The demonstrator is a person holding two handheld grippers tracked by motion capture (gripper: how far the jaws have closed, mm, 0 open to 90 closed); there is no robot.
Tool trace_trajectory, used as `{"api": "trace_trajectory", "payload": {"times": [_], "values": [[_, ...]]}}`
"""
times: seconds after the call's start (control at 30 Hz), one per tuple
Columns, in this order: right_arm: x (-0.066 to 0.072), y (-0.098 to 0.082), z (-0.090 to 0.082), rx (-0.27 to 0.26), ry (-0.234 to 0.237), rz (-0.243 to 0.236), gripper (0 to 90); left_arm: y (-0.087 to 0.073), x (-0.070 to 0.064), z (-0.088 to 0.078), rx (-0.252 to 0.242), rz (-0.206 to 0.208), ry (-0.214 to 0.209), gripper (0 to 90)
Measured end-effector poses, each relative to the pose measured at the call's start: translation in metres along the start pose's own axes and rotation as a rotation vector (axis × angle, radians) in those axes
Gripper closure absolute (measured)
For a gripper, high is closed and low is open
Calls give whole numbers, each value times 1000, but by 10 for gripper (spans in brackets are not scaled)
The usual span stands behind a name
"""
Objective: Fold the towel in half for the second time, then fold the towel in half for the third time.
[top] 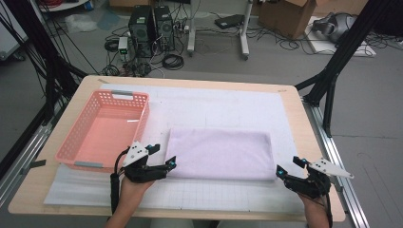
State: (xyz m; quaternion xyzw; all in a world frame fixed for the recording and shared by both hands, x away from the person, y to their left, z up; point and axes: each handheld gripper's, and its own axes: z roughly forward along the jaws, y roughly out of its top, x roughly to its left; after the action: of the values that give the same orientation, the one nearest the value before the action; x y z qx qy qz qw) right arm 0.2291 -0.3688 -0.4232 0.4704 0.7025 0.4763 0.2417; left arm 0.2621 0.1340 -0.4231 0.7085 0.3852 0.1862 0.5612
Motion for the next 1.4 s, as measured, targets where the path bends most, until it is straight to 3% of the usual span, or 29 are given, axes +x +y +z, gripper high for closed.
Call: {"api": "trace_trajectory", "payload": {"times": [0.5, 0.73, 0.83, 1.27, 1.4], "values": [[5, 0, 11, 26, 37, -20, 203, 0, -2, -1, 16, -6, -15, 228], [6, -2, 10, 39, 50, -13, 203, -3, -1, -3, 47, -12, 16, 229], [7, -1, 12, 53, 63, -22, 203, -5, 2, 1, 80, -20, 1, 248], [12, -2, 23, 95, 77, -46, 202, -17, 9, 10, 231, -73, 32, 290], [13, 1, 30, 110, 82, -49, 202, -16, 11, 10, 246, -92, 26, 322]]}}
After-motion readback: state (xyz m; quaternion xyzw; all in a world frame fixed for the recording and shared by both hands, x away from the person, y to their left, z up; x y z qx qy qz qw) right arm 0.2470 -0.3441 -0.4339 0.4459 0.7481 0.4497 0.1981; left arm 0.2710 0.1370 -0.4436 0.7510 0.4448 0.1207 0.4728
